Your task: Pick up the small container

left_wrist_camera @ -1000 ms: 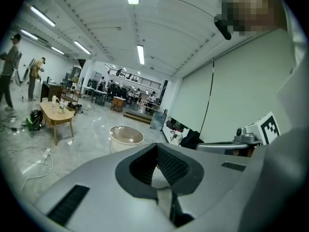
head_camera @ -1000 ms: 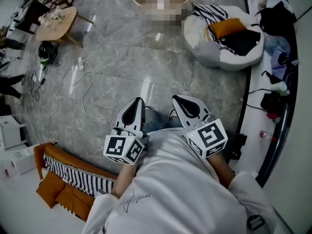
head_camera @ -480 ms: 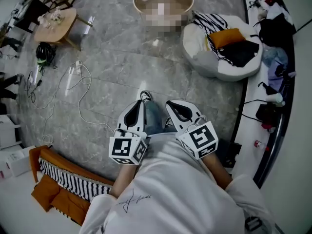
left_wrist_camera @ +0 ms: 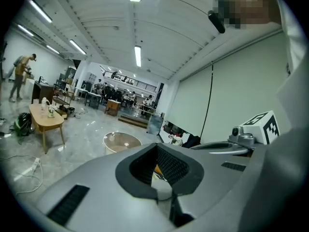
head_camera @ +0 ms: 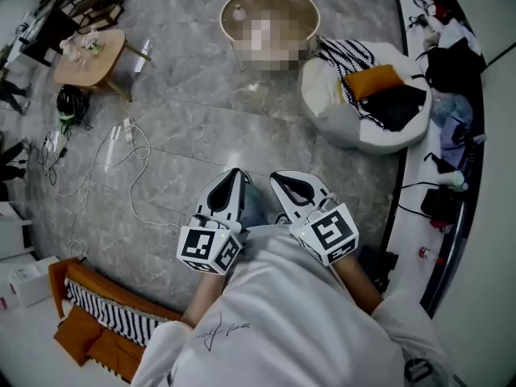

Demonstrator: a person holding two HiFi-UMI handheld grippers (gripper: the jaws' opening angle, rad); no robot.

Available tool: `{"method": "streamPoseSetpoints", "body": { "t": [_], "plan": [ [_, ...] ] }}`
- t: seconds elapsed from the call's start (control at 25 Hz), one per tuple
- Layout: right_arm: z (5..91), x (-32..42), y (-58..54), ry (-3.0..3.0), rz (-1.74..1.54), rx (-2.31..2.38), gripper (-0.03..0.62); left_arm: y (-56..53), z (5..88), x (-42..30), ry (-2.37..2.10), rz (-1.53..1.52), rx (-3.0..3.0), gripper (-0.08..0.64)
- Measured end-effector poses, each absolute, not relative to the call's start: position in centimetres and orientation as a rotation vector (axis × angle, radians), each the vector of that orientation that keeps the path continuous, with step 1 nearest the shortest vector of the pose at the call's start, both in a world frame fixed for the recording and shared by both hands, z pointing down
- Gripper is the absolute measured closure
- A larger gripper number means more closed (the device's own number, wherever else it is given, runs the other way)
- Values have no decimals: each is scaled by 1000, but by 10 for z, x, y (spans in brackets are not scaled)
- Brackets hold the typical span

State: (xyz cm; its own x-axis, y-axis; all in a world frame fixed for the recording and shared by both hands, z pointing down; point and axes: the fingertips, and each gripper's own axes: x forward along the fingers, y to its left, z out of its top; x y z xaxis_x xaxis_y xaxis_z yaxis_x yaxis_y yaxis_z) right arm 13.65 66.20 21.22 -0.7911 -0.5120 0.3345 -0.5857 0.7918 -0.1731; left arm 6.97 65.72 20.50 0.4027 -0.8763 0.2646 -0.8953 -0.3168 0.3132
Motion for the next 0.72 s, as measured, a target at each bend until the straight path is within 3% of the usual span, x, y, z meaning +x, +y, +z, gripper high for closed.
{"method": "streamPoseSetpoints", "body": {
  "t": [0.32,0.72],
  "plan": [
    [192,106,601,-2738,299,975,578,597,186,35,-1523,33,2310,543],
    [197,57,534,-2656,423,1029,577,533,179,-16,-1523,72,2341,543]
  ]
}}
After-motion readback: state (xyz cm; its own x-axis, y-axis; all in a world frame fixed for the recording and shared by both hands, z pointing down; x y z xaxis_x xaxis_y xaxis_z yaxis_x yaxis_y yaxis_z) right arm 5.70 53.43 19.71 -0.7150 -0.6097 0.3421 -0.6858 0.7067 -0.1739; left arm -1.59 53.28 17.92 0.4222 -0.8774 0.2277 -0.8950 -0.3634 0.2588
